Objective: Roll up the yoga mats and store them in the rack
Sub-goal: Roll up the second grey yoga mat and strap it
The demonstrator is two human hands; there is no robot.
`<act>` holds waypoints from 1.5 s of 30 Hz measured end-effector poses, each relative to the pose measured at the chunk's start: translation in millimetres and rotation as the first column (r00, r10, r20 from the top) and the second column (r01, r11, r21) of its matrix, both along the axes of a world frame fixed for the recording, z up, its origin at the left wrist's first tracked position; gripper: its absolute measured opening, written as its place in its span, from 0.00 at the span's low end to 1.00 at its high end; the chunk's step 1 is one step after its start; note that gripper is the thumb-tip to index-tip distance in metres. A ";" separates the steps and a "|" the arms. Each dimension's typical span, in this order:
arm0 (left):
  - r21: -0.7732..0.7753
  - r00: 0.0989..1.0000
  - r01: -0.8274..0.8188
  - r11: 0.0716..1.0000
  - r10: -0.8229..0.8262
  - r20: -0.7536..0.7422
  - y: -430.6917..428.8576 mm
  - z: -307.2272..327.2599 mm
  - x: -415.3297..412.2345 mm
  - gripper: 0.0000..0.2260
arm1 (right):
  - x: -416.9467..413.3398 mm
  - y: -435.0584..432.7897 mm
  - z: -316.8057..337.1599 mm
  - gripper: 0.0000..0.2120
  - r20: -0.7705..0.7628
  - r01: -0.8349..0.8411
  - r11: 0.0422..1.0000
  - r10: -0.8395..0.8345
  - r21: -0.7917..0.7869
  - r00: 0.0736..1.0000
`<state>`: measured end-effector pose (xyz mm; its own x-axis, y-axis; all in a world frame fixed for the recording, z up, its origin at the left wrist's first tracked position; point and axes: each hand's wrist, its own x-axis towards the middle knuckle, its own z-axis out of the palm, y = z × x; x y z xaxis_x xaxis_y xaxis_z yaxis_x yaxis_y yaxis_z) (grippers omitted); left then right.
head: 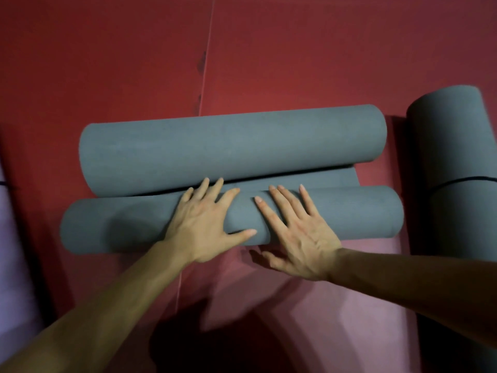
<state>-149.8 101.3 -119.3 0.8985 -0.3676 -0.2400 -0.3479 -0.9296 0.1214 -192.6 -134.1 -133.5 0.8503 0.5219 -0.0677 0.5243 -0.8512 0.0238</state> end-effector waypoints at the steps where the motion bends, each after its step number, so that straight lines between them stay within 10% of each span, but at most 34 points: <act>1: 0.016 0.999 -0.016 1.000 0.017 -0.042 -4.2 3.0 4.2 0.50 | -1.1 0.1 0.0 0.49 -0.001 0.001 1.000 -0.001 -0.005 1.000; 16: -0.156 0.969 -0.034 0.987 0.071 0.235 8.1 -7.8 44.0 0.36 | 84.1 9.1 12.0 0.43 -0.139 0.158 0.987 -0.157 -0.002 0.978; 24: 0.016 0.992 -0.061 0.998 0.059 0.114 8.9 -5.0 55.1 0.52 | 112.5 9.9 18.1 0.44 -0.148 0.246 0.969 -0.244 -0.008 0.958; 45: 0.036 0.961 0.064 0.997 -0.071 0.266 10.5 -9.5 89.7 0.55 | 108.3 5.2 21.6 0.42 -0.155 0.233 0.971 -0.222 0.057 0.963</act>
